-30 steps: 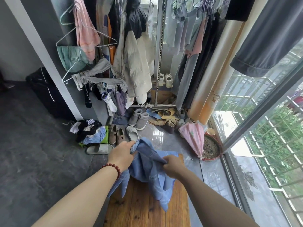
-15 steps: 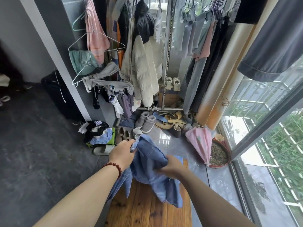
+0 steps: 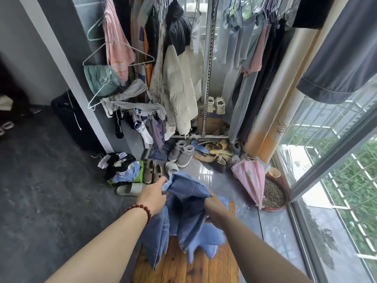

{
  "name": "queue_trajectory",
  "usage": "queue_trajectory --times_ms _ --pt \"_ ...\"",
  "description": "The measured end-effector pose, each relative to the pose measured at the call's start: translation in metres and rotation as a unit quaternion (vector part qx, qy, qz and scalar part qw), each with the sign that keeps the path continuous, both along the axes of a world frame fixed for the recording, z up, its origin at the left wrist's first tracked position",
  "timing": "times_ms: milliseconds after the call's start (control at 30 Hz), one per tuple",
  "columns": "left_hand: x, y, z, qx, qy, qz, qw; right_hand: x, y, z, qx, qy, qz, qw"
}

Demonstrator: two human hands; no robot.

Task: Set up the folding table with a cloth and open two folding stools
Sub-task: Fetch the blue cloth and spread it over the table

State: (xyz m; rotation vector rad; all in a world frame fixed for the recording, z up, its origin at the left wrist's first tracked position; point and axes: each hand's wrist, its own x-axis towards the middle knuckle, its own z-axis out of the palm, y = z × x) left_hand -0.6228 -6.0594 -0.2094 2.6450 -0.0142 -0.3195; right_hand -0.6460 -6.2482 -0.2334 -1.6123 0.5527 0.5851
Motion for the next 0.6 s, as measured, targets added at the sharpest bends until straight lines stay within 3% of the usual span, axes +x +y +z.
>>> queue_trajectory --times_ms 233,333,467,600 --pt "0.014 -0.013 -0.006 -0.107 0.037 0.014 0.994 0.01 -0.017 -0.007 0.113 -0.02 -0.093 0.989" --pt "0.022 -0.033 -0.006 -0.136 0.033 0.019 0.99 0.016 -0.025 -0.004 0.132 -0.015 -0.119 0.984" --pt "0.031 -0.065 -0.002 -0.182 0.037 -0.014 0.983 0.026 -0.03 -0.009 0.138 -0.028 -0.08 0.987" --pt "0.038 -0.082 0.008 -0.205 0.021 -0.03 0.978 0.035 -0.036 -0.01 0.157 -0.066 -0.135 0.976"
